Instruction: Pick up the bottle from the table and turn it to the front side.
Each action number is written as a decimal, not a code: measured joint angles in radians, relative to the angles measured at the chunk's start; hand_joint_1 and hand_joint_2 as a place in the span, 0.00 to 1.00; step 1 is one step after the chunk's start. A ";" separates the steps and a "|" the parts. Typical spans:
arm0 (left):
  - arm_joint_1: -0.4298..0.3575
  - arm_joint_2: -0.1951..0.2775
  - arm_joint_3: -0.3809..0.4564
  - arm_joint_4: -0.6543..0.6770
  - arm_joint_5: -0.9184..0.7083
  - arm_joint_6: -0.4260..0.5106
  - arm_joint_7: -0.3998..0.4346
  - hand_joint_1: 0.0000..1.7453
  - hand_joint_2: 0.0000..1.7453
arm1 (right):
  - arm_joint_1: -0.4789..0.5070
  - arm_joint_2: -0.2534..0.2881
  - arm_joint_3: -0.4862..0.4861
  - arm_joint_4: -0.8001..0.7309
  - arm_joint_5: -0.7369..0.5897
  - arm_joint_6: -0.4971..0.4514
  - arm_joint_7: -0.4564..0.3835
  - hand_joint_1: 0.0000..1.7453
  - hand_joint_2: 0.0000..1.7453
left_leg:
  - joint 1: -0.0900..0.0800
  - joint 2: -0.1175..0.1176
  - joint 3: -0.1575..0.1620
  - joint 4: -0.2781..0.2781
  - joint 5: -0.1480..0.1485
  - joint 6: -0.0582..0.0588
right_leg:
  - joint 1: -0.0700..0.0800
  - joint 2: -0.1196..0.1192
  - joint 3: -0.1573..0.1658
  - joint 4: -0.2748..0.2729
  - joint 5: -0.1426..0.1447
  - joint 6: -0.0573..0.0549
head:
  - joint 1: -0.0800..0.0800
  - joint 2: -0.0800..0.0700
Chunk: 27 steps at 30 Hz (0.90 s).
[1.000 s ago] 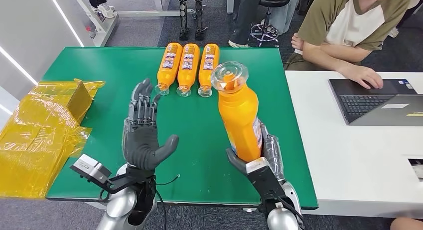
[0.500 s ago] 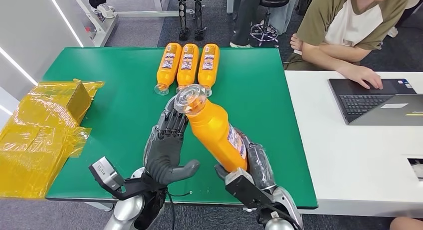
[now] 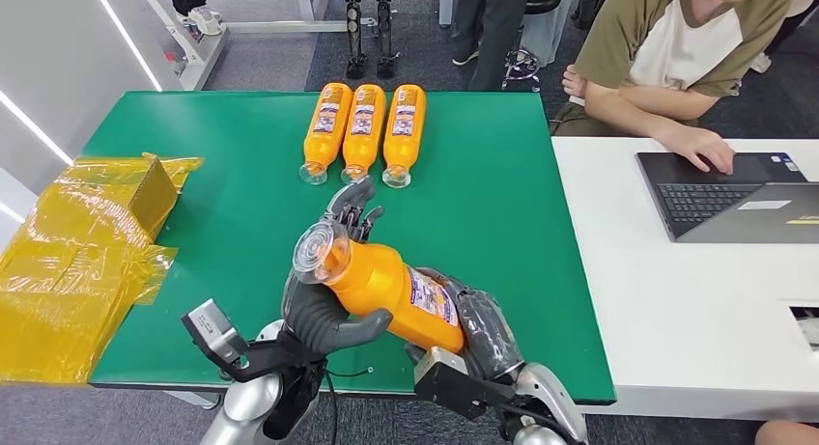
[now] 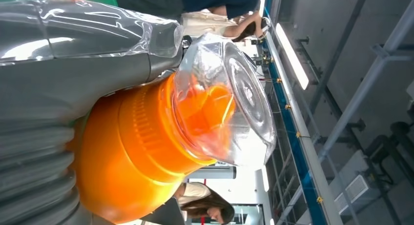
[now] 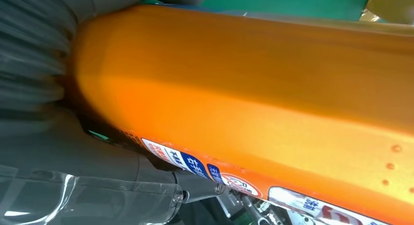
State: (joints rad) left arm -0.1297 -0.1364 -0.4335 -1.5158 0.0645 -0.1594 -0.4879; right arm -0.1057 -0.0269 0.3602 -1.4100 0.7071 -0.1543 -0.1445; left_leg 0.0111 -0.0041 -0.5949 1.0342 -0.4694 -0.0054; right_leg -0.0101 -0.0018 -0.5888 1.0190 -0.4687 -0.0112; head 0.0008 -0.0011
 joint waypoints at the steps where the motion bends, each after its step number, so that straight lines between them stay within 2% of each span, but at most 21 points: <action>1: -0.001 0.000 0.000 0.002 0.000 0.000 0.000 0.00 1.00 | -0.001 -0.001 0.001 0.001 0.003 0.002 -0.003 1.00 1.00 | 0.000 0.000 0.000 0.000 0.000 0.000 | 0.000 0.000 0.000 0.000 0.000 0.000 | 0.000 0.000; 14: -0.017 0.001 0.010 0.025 -0.001 -0.002 0.000 0.00 1.00 | -0.051 -0.022 0.029 0.033 0.052 0.059 -0.025 1.00 1.00 | 0.000 0.000 0.000 0.000 0.000 0.000 | 0.000 0.000 0.000 0.000 0.000 0.000 | 0.000 0.000; 15: -0.016 0.001 0.011 0.026 -0.002 -0.002 0.000 0.03 1.00 | -0.053 -0.022 0.031 0.035 0.057 0.062 -0.023 1.00 1.00 | 0.000 0.000 0.000 0.000 0.000 0.000 | 0.000 0.000 0.000 0.000 0.000 0.000 | 0.000 0.000; 19: -0.014 0.002 0.015 0.026 -0.005 -0.002 0.004 1.00 1.00 | -0.065 -0.026 0.033 0.047 0.076 0.074 -0.017 1.00 1.00 | 0.000 0.000 0.000 0.000 0.000 0.000 | 0.000 0.000 0.000 0.000 0.000 0.000 | 0.000 0.000; 27: -0.009 0.002 0.019 0.026 -0.017 -0.007 0.010 1.00 1.00 | -0.074 -0.026 0.030 0.062 0.090 0.060 -0.020 1.00 1.00 | 0.000 0.000 0.000 0.000 0.000 0.000 | 0.000 0.000 0.000 0.000 0.000 0.000 | 0.000 0.000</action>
State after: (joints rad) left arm -0.1389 -0.1342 -0.4147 -1.4897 0.0476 -0.1659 -0.4777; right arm -0.1798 -0.0530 0.3899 -1.3481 0.7968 -0.0944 -0.1641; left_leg 0.0112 -0.0041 -0.5947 1.0342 -0.4693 -0.0054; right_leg -0.0100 -0.0016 -0.5889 1.0192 -0.4684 -0.0115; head 0.0008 -0.0011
